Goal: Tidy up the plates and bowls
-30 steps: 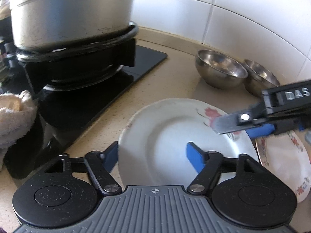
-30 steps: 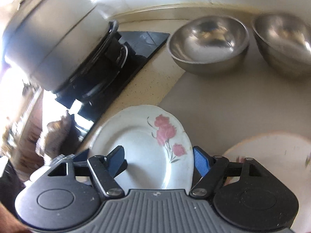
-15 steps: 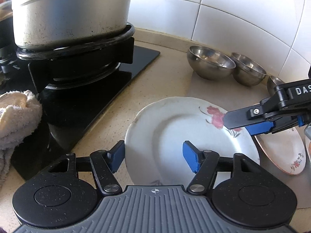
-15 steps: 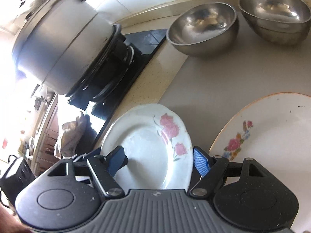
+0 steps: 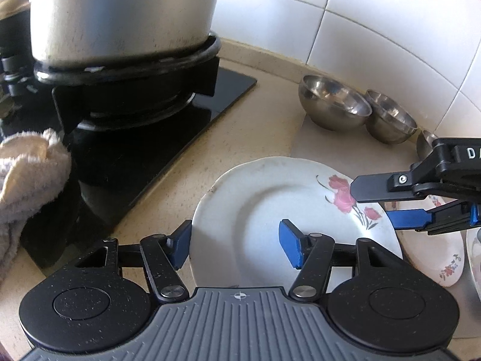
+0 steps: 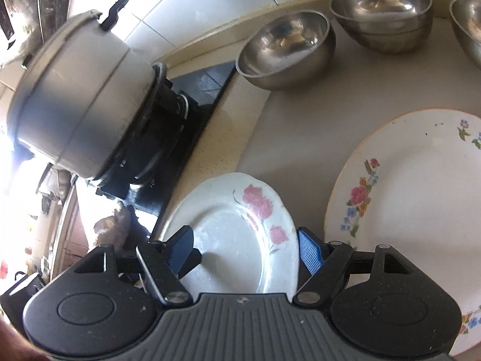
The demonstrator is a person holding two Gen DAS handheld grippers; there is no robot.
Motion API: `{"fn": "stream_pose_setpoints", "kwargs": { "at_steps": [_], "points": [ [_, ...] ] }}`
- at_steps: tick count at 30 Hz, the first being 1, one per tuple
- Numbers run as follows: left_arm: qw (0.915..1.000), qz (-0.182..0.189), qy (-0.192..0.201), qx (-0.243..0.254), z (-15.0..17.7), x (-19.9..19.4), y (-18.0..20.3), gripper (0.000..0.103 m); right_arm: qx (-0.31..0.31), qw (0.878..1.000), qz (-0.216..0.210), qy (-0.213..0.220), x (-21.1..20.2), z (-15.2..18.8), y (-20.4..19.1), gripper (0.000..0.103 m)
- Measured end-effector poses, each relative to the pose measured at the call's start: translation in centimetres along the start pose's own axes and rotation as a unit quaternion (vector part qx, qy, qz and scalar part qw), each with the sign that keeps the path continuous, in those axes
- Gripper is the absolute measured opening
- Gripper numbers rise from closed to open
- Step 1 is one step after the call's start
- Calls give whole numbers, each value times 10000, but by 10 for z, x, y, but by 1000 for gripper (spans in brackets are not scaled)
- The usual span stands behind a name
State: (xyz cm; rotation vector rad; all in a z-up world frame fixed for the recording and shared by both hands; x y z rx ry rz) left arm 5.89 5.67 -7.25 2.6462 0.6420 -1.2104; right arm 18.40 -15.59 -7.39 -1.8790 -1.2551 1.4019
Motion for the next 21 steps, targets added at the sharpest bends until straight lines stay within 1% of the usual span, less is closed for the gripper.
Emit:
{"fn": "stream_pose_setpoints", "kwargs": {
  "at_steps": [2,4,6,8,11,12,14,15,16,17,19,20,21],
  "points": [
    [10000,-1,79,52,-2,-3,0,60,-63,9999,119,-11,1,0,-3,60],
    [9999,-20,70,112,-2,-1,0,60,-7,9999,149,-34,1,2,-4,60],
    [9999,-13,-56,111,1,5,-2,60,161,9998,125,6,4,3,1,60],
    [9997,5,26,227,5,5,-3,58,321,9993,150,79,8,7,6,60],
    [9992,152,94,368,7,6,-6,60,-63,9998,169,93,6,17,1,61],
    [9985,204,154,476,9,6,-6,61,-36,9998,126,174,3,22,2,64],
    [9976,260,226,601,13,4,-8,63,-6,9995,2,312,-3,35,4,64],
    [9970,272,266,677,14,3,-9,68,-64,9994,-1,326,-6,42,3,64],
    [9969,230,269,704,15,4,-10,75,-113,9994,31,321,-8,47,0,64],
    [9969,215,266,709,16,5,-12,77,-139,9994,96,309,-10,52,-2,64],
    [9963,283,236,773,14,5,-15,75,-153,9991,222,341,-13,59,-5,64],
    [9960,308,230,807,14,5,-14,74,-103,9990,203,392,-15,62,-3,64],
    [9953,343,225,874,13,5,-12,68,-94,9988,191,439,-14,62,-4,56]
  ]
}}
Point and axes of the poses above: each gripper's, at about its wrist camera, not at the fingertips, and x roughly the way its jaws point, y to its right, z to its underside, the point moved 1 cm from there along x, roughly the way its jaws point, and after that the axes turned 15 degrees about -z, right-handed, at the moved point
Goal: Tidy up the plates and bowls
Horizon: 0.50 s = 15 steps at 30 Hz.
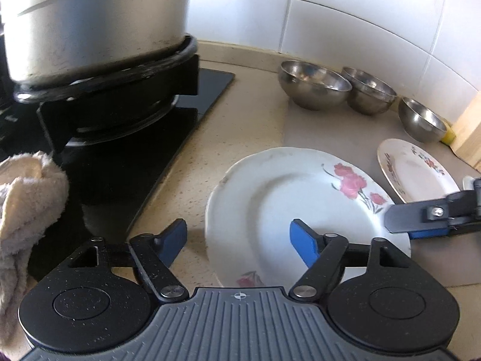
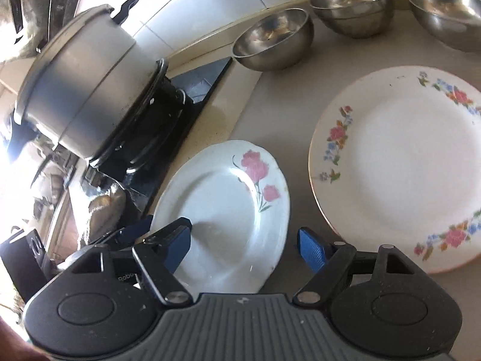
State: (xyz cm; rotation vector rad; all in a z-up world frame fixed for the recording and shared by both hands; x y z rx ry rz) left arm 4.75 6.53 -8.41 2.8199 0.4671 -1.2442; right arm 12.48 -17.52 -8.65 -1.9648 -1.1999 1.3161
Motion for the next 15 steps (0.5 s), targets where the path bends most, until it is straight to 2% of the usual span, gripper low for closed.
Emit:
{"fn": "stream_pose_setpoints", "kwargs": {
  "at_steps": [1,2,3,4,6,12,15],
  "points": [
    [9999,98,-38,39,-1,-2,-1,58,25,10000,32,-11,2,0,-1,38],
    [9998,161,-76,38,0,-4,-2,58,50,9997,223,1,1,1,-2,29],
    [9998,159,-69,76,1,-5,-2,58,-21,9991,420,-26,-1,3,-3,10],
    [9998,170,-60,89,1,-5,-2,57,-75,9982,587,-12,-2,4,-2,3],
    [9997,139,-192,-9,-2,-4,-2,55,325,9982,477,131,-3,2,4,2],
    [9991,183,-368,-127,-9,-4,-8,49,513,9972,483,244,1,3,5,3],
    [9991,270,-288,-170,-15,-9,-10,49,455,9971,466,385,-11,0,2,3]
  ]
}}
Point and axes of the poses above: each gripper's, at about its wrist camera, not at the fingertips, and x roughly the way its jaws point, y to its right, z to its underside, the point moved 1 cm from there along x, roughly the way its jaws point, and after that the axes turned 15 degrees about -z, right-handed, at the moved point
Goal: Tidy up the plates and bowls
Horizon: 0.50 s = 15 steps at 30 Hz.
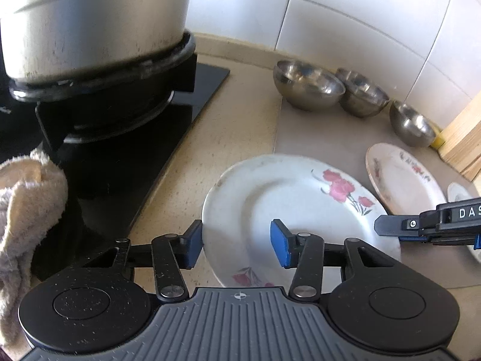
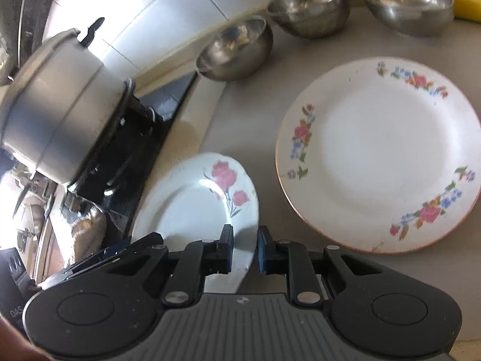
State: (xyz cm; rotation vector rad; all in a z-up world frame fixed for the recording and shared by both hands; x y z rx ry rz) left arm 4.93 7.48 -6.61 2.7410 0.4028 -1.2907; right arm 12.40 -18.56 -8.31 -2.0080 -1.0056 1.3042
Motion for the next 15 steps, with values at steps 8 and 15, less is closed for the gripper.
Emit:
{"fn": "stream_pose_setpoints", "kwargs": {
  "at_steps": [8,15],
  "points": [
    [9997,-46,203,162,-9,-3,9,49,-88,9998,-10,188,-11,-6,-6,3],
    [9995,-10,285,112,-7,-2,8,49,-78,9995,-81,283,-12,-2,-3,3]
  ]
}}
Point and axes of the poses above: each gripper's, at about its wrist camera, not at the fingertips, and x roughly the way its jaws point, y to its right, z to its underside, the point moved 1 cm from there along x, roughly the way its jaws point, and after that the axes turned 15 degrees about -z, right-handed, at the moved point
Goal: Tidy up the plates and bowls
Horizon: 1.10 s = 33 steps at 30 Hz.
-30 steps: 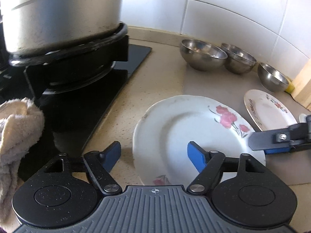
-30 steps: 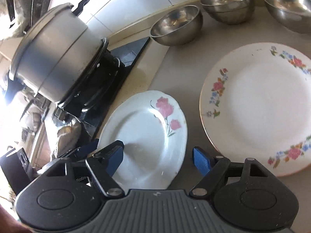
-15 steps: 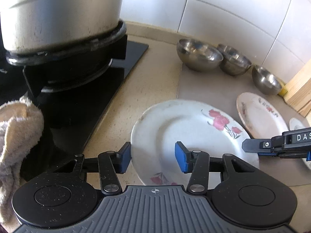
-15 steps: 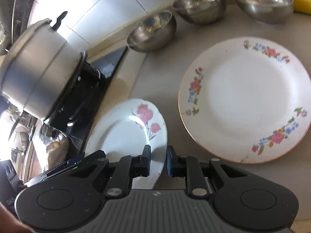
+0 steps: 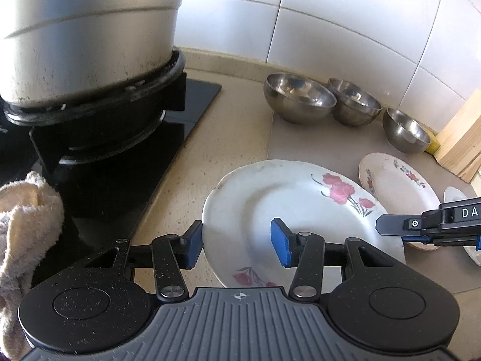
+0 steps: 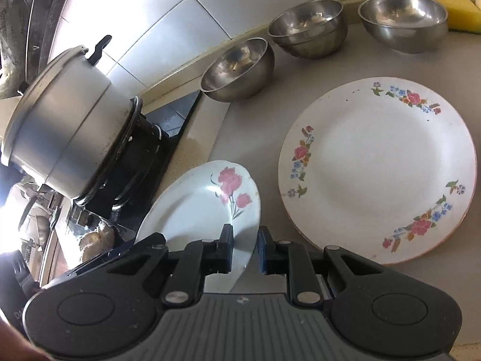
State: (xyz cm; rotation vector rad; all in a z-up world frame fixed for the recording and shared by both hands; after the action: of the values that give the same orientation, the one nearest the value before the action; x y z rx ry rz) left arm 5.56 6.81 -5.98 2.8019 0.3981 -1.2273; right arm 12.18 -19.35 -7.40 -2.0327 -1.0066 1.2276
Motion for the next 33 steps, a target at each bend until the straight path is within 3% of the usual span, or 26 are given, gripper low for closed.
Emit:
{"fn": "stream_pose_setpoints", "kwargs": {
  "at_steps": [5,14,24,33],
  "points": [
    [9996,-1,277,53,-10,-13,1,49,-177,9997,-60,166,-10,-3,-11,3],
    [9966,335,705,249,-41,-28,29,49,-243,9966,-55,791,-49,-19,-23,3],
    [9864,1006,1103,688,-65,-37,92,50,-210,9850,385,1672,-115,-29,-15,3],
    [9789,1291,1199,1036,-68,-31,145,50,10,9722,856,2177,-150,-34,13,3]
  ]
}}
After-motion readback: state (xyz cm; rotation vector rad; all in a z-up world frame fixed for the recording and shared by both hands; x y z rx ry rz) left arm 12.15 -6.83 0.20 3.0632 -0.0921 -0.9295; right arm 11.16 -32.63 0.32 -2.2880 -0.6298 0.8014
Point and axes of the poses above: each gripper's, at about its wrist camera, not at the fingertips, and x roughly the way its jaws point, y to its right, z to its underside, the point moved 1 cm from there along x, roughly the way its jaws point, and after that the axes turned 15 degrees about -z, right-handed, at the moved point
